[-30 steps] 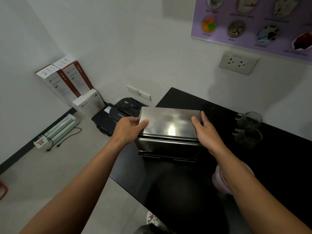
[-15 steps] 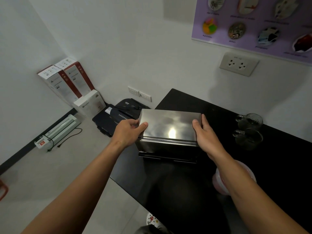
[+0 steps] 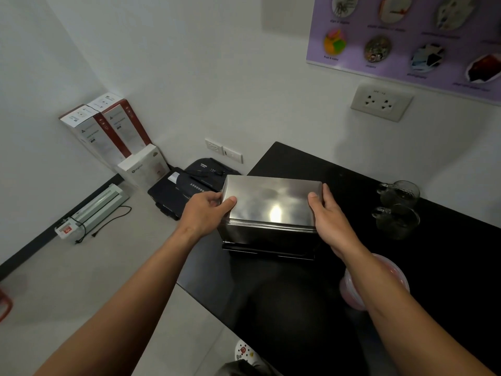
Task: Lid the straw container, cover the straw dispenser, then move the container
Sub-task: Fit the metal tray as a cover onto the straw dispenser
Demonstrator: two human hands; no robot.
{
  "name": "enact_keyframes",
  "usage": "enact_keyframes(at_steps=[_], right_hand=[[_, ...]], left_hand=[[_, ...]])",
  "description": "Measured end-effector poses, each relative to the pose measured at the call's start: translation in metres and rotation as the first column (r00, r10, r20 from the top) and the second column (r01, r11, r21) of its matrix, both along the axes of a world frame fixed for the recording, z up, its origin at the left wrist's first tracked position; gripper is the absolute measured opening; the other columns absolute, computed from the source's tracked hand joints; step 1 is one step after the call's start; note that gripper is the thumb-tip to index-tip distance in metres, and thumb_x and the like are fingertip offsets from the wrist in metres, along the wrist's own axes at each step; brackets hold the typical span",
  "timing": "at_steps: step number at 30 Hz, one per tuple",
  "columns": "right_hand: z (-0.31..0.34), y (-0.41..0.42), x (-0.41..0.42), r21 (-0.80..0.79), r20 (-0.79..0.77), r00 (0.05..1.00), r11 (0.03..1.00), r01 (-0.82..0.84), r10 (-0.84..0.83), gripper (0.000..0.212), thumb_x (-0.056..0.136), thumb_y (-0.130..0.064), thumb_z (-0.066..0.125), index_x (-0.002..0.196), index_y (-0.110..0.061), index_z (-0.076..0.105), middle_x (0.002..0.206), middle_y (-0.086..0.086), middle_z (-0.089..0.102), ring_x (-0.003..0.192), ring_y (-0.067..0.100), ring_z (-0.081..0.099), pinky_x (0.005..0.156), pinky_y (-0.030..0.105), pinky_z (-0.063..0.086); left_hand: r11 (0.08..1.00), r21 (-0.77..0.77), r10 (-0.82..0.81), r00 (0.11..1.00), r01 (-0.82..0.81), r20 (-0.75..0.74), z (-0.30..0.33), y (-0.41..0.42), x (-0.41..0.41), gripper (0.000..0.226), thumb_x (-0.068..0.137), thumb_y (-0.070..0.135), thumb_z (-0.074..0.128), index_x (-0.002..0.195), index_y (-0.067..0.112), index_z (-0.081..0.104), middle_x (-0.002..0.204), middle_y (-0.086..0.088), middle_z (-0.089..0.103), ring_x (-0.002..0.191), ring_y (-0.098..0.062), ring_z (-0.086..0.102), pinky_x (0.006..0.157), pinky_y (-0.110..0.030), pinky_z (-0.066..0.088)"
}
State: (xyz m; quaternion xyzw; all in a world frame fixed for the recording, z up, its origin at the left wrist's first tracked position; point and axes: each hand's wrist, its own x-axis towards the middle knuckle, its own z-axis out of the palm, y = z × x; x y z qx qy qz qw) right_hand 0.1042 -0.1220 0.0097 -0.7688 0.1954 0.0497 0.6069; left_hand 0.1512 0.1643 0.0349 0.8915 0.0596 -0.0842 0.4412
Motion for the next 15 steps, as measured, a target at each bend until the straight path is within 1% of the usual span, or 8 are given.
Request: enact_keyframes(at_steps=[3, 5, 7, 8, 10, 12, 13, 15], right_hand=[[-0.0008, 0.0004, -0.0012, 0.000, -0.002, 1.000, 1.000, -0.002, 0.002, 0.074, 0.102, -0.060, 0.043, 0.165, -0.037, 0.010, 0.168, -0.008, 0.033, 0.151, 0.016, 0.034, 0.108, 0.026, 0.026], [-0.0010, 0.0005, -0.0023, -0.001, -0.004, 1.000, 1.000, 0.000, 0.000, 0.076, 0.101, -0.061, 0.044, 0.164, -0.038, 0.009, 0.168, -0.008, 0.032, 0.151, 0.017, 0.034, 0.107, 0.026, 0.025], [-0.0010, 0.0009, -0.0038, 0.000, -0.006, 1.000, 1.000, -0.004, 0.004, 0.078, 0.100, -0.062, 0.046, 0.164, -0.039, 0.008, 0.167, -0.008, 0.034, 0.150, 0.017, 0.036, 0.108, 0.027, 0.027], [-0.0011, 0.0011, -0.0046, 0.001, -0.007, 1.000, 1.000, -0.005, 0.005, 0.079, 0.099, -0.062, 0.047, 0.164, -0.040, 0.008, 0.167, -0.008, 0.035, 0.150, 0.017, 0.037, 0.109, 0.028, 0.029], [-0.0018, 0.0010, -0.0054, 0.004, -0.005, 1.000, 1.000, -0.005, 0.006, 0.079, 0.099, -0.061, 0.048, 0.164, -0.040, 0.008, 0.166, -0.007, 0.036, 0.149, 0.017, 0.038, 0.110, 0.029, 0.030], [-0.0015, 0.0014, -0.0056, 0.007, -0.004, 1.000, 1.000, -0.005, 0.005, 0.079, 0.099, -0.061, 0.048, 0.164, -0.040, 0.008, 0.166, -0.007, 0.036, 0.149, 0.018, 0.039, 0.111, 0.030, 0.030], [-0.0014, 0.0014, -0.0055, 0.006, -0.006, 1.000, 1.000, -0.007, 0.007, 0.079, 0.099, -0.061, 0.048, 0.164, -0.041, 0.008, 0.166, -0.007, 0.036, 0.149, 0.018, 0.038, 0.111, 0.031, 0.031], [-0.0012, 0.0017, -0.0057, 0.000, -0.011, 1.000, 1.000, -0.010, 0.010, 0.078, 0.099, -0.063, 0.047, 0.163, -0.042, 0.007, 0.167, -0.007, 0.035, 0.150, 0.020, 0.038, 0.114, 0.035, 0.031]], left_hand=[[0.999, -0.034, 0.008, 1.000, -0.009, -0.014, -0.0020, 0.0015, -0.0009, 0.066, 0.094, 0.053, 0.071, 0.143, 0.010, 0.064, 0.124, -0.008, 0.075, 0.110, -0.023, 0.073, 0.100, -0.045, 0.059], [0.998, -0.057, 0.004, 1.000, -0.005, -0.023, -0.0028, 0.0017, -0.0016, 0.064, 0.094, 0.052, 0.072, 0.143, 0.011, 0.064, 0.125, -0.008, 0.075, 0.108, -0.022, 0.073, 0.090, -0.035, 0.060], [0.999, -0.050, -0.005, 1.000, 0.004, -0.016, -0.0030, 0.0017, -0.0020, 0.062, 0.095, 0.049, 0.072, 0.143, 0.011, 0.064, 0.122, -0.006, 0.075, 0.104, -0.018, 0.073, 0.077, -0.024, 0.055], [0.999, -0.044, -0.007, 1.000, 0.006, -0.011, -0.0030, 0.0015, -0.0026, 0.060, 0.095, 0.049, 0.072, 0.142, 0.012, 0.065, 0.119, -0.004, 0.075, 0.100, -0.014, 0.073, 0.073, -0.020, 0.052], [0.999, -0.036, -0.008, 1.000, 0.008, -0.004, -0.0022, 0.0011, -0.0042, 0.057, 0.095, 0.047, 0.072, 0.141, 0.014, 0.066, 0.107, 0.004, 0.074, 0.090, -0.004, 0.070, 0.064, -0.012, 0.048], [0.999, -0.038, -0.008, 1.000, 0.007, -0.003, -0.0019, 0.0009, -0.0058, 0.054, 0.096, 0.045, 0.072, 0.140, 0.015, 0.067, 0.097, 0.012, 0.071, 0.080, 0.001, 0.070, 0.055, -0.007, 0.048], [0.999, -0.044, -0.006, 1.000, 0.005, -0.003, -0.0017, 0.0007, -0.0064, 0.052, 0.096, 0.044, 0.073, 0.139, 0.016, 0.067, 0.094, 0.014, 0.071, 0.075, 0.002, 0.072, 0.053, -0.005, 0.048], [0.999, -0.048, -0.006, 1.000, 0.006, -0.006, -0.0013, 0.0006, -0.0064, 0.050, 0.096, 0.044, 0.073, 0.137, 0.017, 0.069, 0.093, 0.013, 0.072, 0.074, 0.003, 0.073, 0.054, -0.006, 0.050]])
